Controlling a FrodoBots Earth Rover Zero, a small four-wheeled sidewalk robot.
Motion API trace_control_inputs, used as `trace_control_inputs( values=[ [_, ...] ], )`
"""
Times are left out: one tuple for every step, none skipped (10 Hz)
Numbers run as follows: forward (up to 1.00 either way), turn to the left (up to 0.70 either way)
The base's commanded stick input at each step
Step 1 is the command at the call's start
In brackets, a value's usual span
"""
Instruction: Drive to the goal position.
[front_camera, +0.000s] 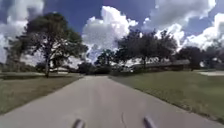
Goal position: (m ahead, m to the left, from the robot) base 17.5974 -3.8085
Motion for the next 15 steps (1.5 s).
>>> trace_control_inputs(
  values=[
    [0.70, 0.00],
    [0.70, 0.00],
    [0.70, 0.00],
    [0.70, 0.00],
    [0.70, 0.00],
    [0.70, 0.00],
    [0.70, 0.00],
    [0.70, 0.35],
    [0.70, 0.08],
    [0.70, 0.00],
    [0.70, 0.00],
    [0.70, 0.00],
    [0.70, 0.00],
    [0.70, 0.00],
    [0.70, 0.00]
  ],
)
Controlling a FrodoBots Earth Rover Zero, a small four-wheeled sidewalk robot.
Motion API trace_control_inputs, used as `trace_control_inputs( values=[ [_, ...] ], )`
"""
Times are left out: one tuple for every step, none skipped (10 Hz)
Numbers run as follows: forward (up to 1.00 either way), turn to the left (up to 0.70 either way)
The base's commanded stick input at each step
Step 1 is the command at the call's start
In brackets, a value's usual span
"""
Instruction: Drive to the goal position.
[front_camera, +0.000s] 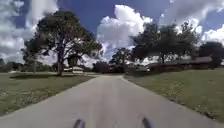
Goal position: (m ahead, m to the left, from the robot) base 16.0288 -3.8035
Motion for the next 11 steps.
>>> trace_control_inputs(
  values=[
    [0.70, 0.00],
    [0.70, 0.00],
    [0.70, 0.00],
    [0.70, 0.00],
    [0.70, 0.08],
    [0.70, 0.22],
    [0.70, 0.35],
    [0.70, 0.32],
    [0.70, 0.05],
    [0.70, 0.00],
    [0.70, 0.00]
  ],
)
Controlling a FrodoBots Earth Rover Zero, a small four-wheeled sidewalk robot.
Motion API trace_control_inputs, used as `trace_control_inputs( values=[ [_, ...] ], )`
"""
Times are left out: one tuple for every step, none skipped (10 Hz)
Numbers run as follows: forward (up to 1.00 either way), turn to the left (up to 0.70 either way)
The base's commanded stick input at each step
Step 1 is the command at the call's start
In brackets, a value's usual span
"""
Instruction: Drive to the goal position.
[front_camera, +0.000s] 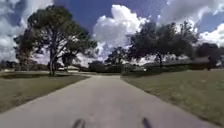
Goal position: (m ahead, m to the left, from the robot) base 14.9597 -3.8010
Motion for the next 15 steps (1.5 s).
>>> trace_control_inputs(
  values=[
    [0.70, 0.00],
    [0.70, 0.00],
    [0.70, 0.00],
    [0.70, 0.00],
    [0.70, 0.00],
    [0.70, 0.00],
    [0.70, 0.03],
    [0.70, 0.35],
    [0.70, 0.35],
    [0.70, 0.25],
    [0.70, 0.04],
    [0.70, 0.00],
    [0.70, 0.00],
    [0.70, 0.00],
    [0.70, 0.13]
  ],
)
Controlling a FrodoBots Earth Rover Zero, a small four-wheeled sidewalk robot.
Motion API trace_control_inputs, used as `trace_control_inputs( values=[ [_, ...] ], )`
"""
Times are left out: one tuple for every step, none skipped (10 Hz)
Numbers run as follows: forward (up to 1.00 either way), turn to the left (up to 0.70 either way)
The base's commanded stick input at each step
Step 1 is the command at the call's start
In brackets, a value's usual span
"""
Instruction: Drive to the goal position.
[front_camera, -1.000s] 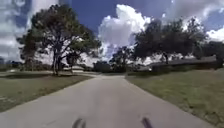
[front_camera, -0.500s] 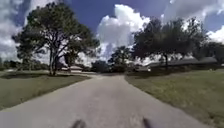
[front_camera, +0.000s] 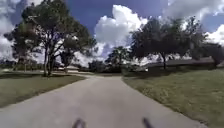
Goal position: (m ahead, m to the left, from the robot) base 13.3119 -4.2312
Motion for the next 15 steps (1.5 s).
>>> trace_control_inputs(
  values=[
    [0.70, 0.35],
    [0.70, 0.35],
    [0.70, 0.35],
    [0.70, 0.35],
    [0.70, 0.35],
    [0.70, 0.35],
    [0.70, 0.18],
    [0.70, 0.00],
    [0.70, 0.00],
    [0.70, 0.00],
    [0.70, 0.00],
    [0.70, 0.00],
    [0.70, 0.00],
    [0.70, 0.00],
    [0.70, 0.07]
  ],
)
